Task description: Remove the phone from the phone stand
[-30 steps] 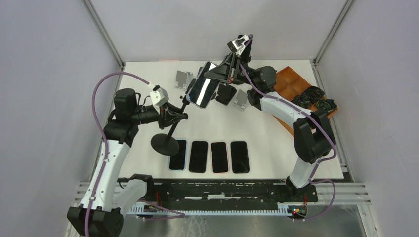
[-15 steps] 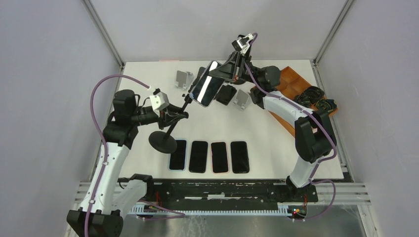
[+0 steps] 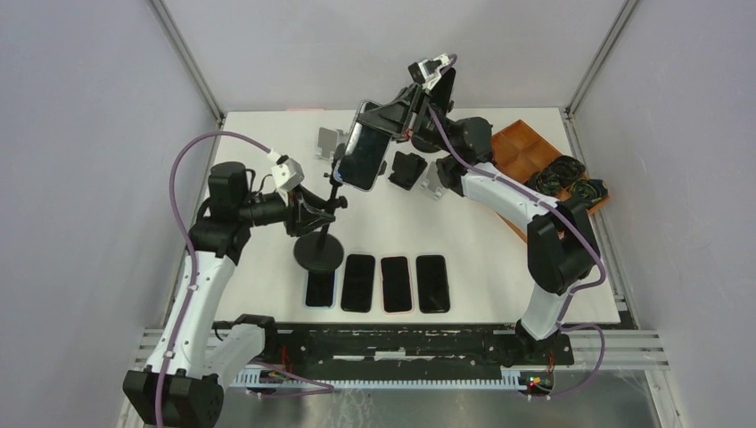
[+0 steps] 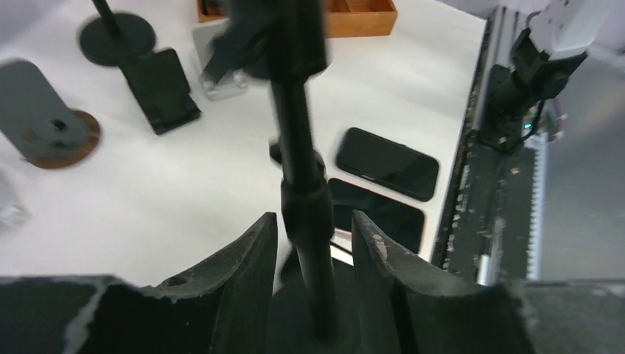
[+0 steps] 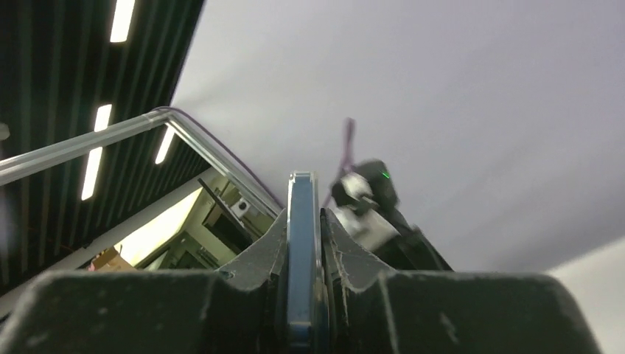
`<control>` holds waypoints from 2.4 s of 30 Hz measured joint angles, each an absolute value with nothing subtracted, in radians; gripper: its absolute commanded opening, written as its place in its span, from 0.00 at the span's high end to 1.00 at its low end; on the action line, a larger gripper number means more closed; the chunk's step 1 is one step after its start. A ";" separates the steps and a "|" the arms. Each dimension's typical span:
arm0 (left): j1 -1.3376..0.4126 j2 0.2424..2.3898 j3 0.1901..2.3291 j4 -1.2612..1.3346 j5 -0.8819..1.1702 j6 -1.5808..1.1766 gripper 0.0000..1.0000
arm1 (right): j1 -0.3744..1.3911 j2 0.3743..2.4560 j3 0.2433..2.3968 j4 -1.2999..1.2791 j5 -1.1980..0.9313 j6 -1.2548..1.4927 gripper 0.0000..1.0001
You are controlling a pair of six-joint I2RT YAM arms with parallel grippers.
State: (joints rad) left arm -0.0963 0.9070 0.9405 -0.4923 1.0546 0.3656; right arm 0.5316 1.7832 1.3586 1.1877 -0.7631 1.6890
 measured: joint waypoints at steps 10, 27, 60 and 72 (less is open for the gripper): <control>-0.097 0.971 0.935 -0.364 1.050 0.026 0.00 | 0.630 1.800 1.592 1.193 -0.607 1.664 1.00; -0.111 0.988 1.075 -0.237 1.132 -0.100 0.02 | 0.713 1.828 1.572 1.082 -0.601 1.596 1.00; -0.124 0.992 1.024 -0.260 1.164 -0.204 0.98 | 0.772 1.743 1.199 1.229 -0.597 1.595 0.56; -0.124 1.062 1.172 -0.708 1.214 0.249 0.98 | 0.772 1.749 1.260 1.170 -0.721 1.578 0.97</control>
State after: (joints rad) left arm -0.1238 1.0618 1.1717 -0.7078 1.2137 0.2485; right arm 0.7715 1.7489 1.2602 1.1702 -0.7212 1.5776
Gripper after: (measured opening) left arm 0.403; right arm 0.195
